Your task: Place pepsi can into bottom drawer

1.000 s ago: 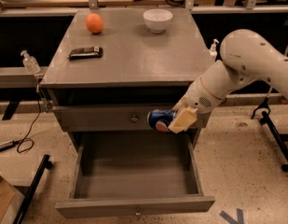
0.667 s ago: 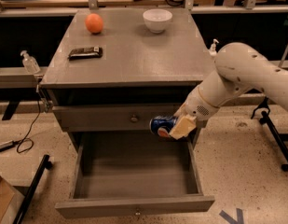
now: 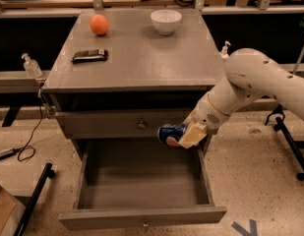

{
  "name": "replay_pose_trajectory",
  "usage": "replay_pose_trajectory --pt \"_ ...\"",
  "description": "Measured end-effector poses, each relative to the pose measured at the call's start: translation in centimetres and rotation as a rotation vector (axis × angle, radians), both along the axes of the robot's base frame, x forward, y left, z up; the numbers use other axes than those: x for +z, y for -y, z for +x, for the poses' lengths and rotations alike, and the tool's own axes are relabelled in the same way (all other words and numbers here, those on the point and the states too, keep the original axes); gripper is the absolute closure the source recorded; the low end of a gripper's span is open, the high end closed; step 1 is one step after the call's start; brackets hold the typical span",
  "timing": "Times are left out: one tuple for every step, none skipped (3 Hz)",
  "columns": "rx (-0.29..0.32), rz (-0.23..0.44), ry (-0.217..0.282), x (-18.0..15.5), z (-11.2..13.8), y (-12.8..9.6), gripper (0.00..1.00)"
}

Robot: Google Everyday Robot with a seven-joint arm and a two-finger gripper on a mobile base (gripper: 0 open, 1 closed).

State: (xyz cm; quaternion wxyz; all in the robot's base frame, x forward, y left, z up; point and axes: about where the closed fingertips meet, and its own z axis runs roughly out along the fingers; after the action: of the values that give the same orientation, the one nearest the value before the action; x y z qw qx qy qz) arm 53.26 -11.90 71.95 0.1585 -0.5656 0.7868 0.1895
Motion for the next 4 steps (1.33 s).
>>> replay_pose_trajectory --pt "0.014 -0.024 0.019 -1.1 -0.2 -0.8 1.00" --pt "0.016 -0.070 0.048 -4.9 -1.0 -2.6 1.00" --pt "-0.019 -0.071 0.048 -9.7 -1.6 -4.9 1.00" --pt "-0.083 -0.044 -0.025 -13.8 -2.4 -6.3 1.00"
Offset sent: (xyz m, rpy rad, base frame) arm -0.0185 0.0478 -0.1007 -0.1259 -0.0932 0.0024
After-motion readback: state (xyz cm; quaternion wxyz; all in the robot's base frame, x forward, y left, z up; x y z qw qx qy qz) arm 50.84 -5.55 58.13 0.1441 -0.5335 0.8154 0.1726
